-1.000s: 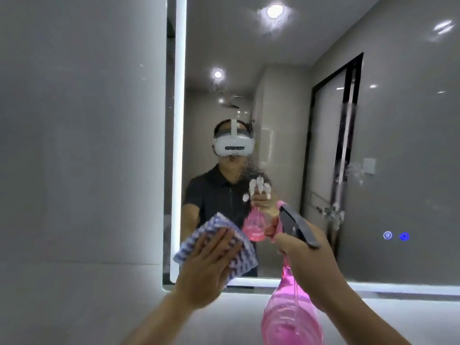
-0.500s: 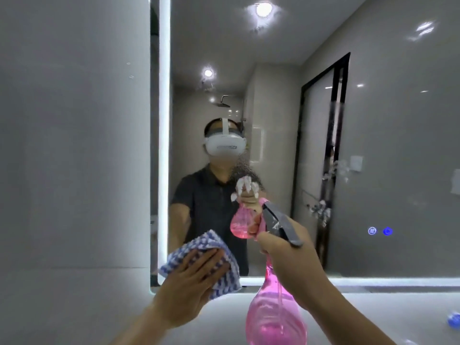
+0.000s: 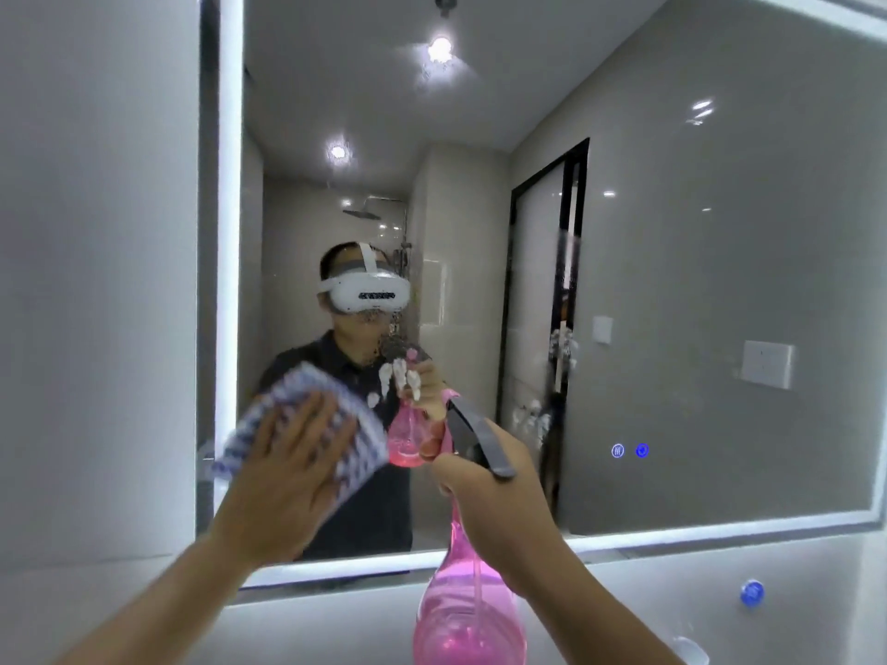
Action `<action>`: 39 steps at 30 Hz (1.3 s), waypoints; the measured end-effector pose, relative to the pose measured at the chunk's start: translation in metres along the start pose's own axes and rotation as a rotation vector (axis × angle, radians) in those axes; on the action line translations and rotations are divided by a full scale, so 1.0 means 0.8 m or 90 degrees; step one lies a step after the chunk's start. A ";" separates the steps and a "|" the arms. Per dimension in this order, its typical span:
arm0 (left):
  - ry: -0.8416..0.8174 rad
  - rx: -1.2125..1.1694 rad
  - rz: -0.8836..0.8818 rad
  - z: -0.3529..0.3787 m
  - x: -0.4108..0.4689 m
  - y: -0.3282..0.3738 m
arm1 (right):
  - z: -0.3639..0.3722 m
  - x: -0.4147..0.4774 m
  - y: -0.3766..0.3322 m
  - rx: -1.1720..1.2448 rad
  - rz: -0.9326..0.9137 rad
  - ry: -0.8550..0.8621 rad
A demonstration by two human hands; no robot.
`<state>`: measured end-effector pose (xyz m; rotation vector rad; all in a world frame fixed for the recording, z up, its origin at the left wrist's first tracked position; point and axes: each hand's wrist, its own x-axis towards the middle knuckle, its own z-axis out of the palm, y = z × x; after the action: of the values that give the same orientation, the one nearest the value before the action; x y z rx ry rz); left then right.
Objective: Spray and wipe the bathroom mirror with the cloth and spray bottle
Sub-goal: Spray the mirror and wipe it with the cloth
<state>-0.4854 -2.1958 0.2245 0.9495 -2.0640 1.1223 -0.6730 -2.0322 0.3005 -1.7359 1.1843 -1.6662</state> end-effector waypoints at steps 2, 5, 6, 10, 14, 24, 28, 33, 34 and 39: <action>-0.030 0.043 0.114 0.028 -0.051 0.002 | -0.004 -0.001 -0.001 -0.011 0.002 0.010; -0.036 0.014 0.144 0.022 -0.056 -0.015 | -0.014 -0.003 -0.004 -0.021 -0.003 0.020; -0.040 0.009 0.152 0.009 -0.043 -0.024 | -0.016 -0.005 -0.006 -0.020 -0.006 0.020; 0.036 0.006 0.028 -0.053 0.059 -0.069 | -0.017 -0.006 -0.012 -0.033 -0.037 0.010; 0.040 0.001 -0.100 -0.080 0.120 -0.076 | -0.019 -0.004 -0.024 -0.011 -0.078 -0.006; -0.176 -0.009 0.174 0.006 -0.049 -0.002 | -0.017 -0.006 -0.009 -0.012 -0.020 0.003; -0.016 -0.006 0.057 -0.040 0.037 -0.048 | -0.024 -0.005 -0.017 -0.030 -0.059 -0.001; 0.088 0.005 -0.162 -0.084 0.159 -0.087 | -0.029 0.002 -0.025 0.000 -0.067 -0.007; 0.097 0.004 -0.167 -0.082 0.158 -0.078 | -0.030 0.003 -0.023 0.001 -0.071 -0.008; 0.215 -0.089 -0.182 -0.031 0.068 -0.014 | -0.026 -0.004 -0.016 -0.008 -0.057 -0.015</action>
<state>-0.5033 -2.1947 0.2828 0.8840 -1.6533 0.9043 -0.6892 -2.0179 0.3122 -1.8359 1.1230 -1.6886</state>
